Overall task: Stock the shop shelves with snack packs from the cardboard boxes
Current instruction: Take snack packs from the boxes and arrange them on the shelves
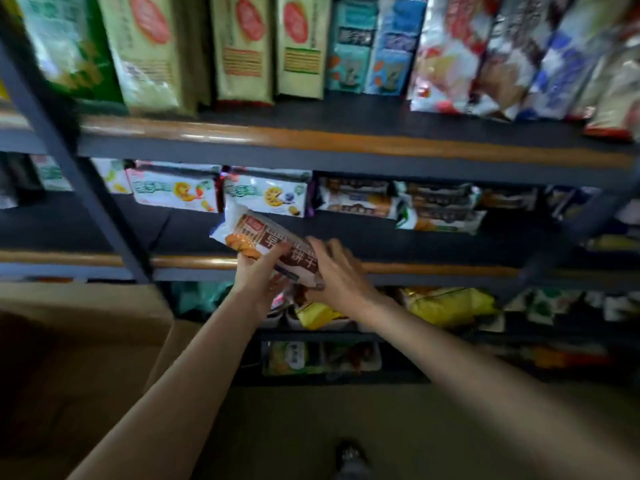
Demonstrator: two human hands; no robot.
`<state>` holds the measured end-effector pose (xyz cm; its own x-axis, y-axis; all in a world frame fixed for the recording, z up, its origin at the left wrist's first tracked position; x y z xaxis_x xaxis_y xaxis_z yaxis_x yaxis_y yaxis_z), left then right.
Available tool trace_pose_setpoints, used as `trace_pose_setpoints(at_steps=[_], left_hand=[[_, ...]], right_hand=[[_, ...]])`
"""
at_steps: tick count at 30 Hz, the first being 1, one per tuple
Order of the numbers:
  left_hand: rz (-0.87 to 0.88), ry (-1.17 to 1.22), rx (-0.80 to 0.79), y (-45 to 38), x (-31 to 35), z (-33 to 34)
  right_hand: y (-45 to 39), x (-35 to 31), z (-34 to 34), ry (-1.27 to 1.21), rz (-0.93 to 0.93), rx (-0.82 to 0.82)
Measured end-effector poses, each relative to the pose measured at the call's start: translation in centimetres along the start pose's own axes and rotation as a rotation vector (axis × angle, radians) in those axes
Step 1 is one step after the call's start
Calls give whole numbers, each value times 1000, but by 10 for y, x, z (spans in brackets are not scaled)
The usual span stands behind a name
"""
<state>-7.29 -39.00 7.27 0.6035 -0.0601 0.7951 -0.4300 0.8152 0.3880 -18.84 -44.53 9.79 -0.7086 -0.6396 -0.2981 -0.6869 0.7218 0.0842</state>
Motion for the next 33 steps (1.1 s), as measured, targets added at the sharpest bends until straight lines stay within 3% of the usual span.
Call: trace_pose_setpoints(at_steps=[4, 9, 13, 17, 21, 27, 33], left_hand=[[-58, -47, -92, -27, -42, 72], [-135, -204, -118, -71, -89, 149], [-156, -287, 28, -98, -117, 189], [20, -608, 103, -116, -130, 205], [78, -906, 167, -109, -138, 202], [85, -861, 385, -103, -119, 160], [262, -1089, 461, -121, -88, 127]], right_hand=[[18, 101, -15, -25, 193, -24], [12, 206, -40, -104, 263, -15], [1, 281, -56, -51, 291, -9], [-11, 337, -63, -23, 281, -8], [-25, 356, -55, -17, 225, -13], [-72, 308, -36, 53, 14, -38], [-134, 284, 1, 17, 4, 43]])
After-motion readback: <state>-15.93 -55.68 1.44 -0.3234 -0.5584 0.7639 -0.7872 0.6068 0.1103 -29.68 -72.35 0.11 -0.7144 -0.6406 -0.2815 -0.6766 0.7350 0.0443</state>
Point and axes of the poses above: each hand's wrist, its own y-axis away from the middle knuckle, its own z-axis out of the palm, x = y × z, the point moved 5 cm from there along -y, towards the middle knuckle, and after that the axes turned 5 degrees about -x, right-handed, at the moved point
